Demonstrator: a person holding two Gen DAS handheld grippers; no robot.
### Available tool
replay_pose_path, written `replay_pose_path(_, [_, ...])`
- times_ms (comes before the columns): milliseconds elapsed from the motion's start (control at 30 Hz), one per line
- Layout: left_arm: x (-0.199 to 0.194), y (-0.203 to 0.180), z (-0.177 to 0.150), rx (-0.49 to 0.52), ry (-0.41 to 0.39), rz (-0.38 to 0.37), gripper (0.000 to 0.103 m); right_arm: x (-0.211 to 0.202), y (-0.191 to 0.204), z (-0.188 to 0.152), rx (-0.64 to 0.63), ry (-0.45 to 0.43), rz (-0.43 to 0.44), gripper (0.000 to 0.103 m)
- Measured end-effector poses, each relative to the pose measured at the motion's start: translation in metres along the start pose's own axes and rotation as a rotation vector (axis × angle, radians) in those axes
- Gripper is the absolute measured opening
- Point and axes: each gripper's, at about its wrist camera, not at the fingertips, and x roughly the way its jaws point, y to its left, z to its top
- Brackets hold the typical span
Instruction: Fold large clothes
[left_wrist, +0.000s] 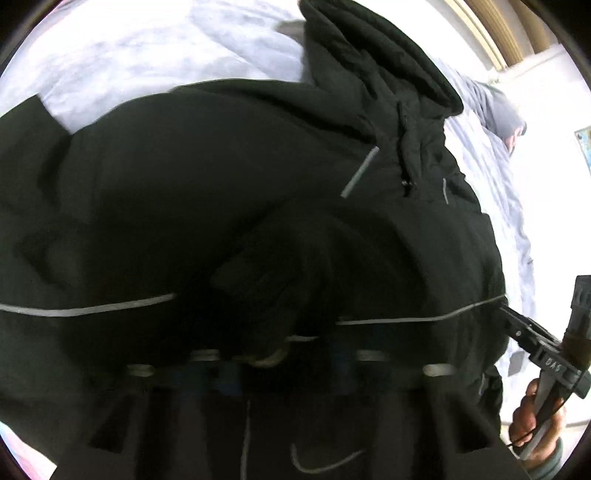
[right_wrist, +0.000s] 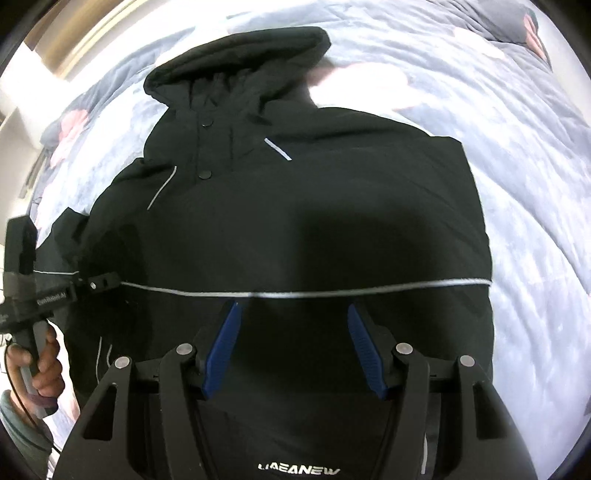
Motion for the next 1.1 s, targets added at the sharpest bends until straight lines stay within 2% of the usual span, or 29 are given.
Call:
replay_pose_path(33, [-0.009,-0.006,0.001,0.019,-0.035,0.009,0.022,-0.002,0.001,-0.001,0.003,-0.005,0.001,0.064])
replay_pose_path(100, [-0.039,-0.014,0.003,0.047,-0.118,0.012,0.021,-0.011,-0.004,0.000,0.010,-0.024,0.001,0.064])
replay_pose_path(200, [-0.094,-0.009,0.014,0.016,-0.245,-0.051,0.021,-0.021,-0.006,0.008,0.004,-0.058,-0.005,0.065])
replay_pose_path(233, [-0.103,-0.006,0.017,0.017,-0.258,-0.052,0.021,-0.020,-0.007,0.010,0.001,-0.058,-0.012,0.066])
replay_pose_path(300, [-0.102,0.005,0.022,0.047,-0.217,-0.032,0.023,-0.010,-0.009,0.014,0.000,-0.042,-0.045,0.068])
replay_pose_path(333, [-0.092,0.010,0.023,0.055,-0.178,-0.004,0.026,0.004,-0.010,0.016,0.002,-0.012,-0.093,0.068])
replay_pose_path(400, [-0.046,0.024,0.020,0.040,-0.021,0.060,0.027,0.032,-0.014,0.015,-0.003,0.041,-0.173,0.068])
replay_pose_path(467, [-0.008,0.029,0.009,0.041,0.058,0.082,0.032,0.058,-0.020,0.012,-0.003,0.084,-0.227,0.068])
replay_pose_path(567, [0.008,0.024,-0.006,0.068,-0.005,0.110,0.037,0.069,-0.021,0.014,0.007,0.087,-0.238,0.070])
replay_pose_path(700, [0.007,0.023,-0.004,0.032,-0.007,0.110,0.037,0.072,-0.016,0.022,-0.006,0.123,-0.266,0.072])
replay_pose_path(800, [-0.022,0.025,0.000,0.002,-0.046,0.122,0.040,0.057,-0.012,0.026,0.009,0.133,-0.256,0.072])
replay_pose_path(900, [-0.065,0.015,-0.009,0.011,-0.150,0.142,0.046,0.028,0.006,0.021,-0.019,0.076,-0.198,0.072])
replay_pose_path(967, [-0.089,0.005,-0.013,0.027,-0.219,0.163,0.058,0.017,0.023,0.013,-0.046,0.052,-0.163,0.073])
replay_pose_path(1033, [-0.099,-0.006,-0.016,0.023,-0.261,0.130,0.064,0.019,0.038,0.005,-0.071,0.066,-0.130,0.073])
replay_pose_path(1100, [-0.094,-0.012,-0.015,0.040,-0.242,0.083,0.064,0.027,0.054,-0.005,-0.103,0.077,-0.119,0.073])
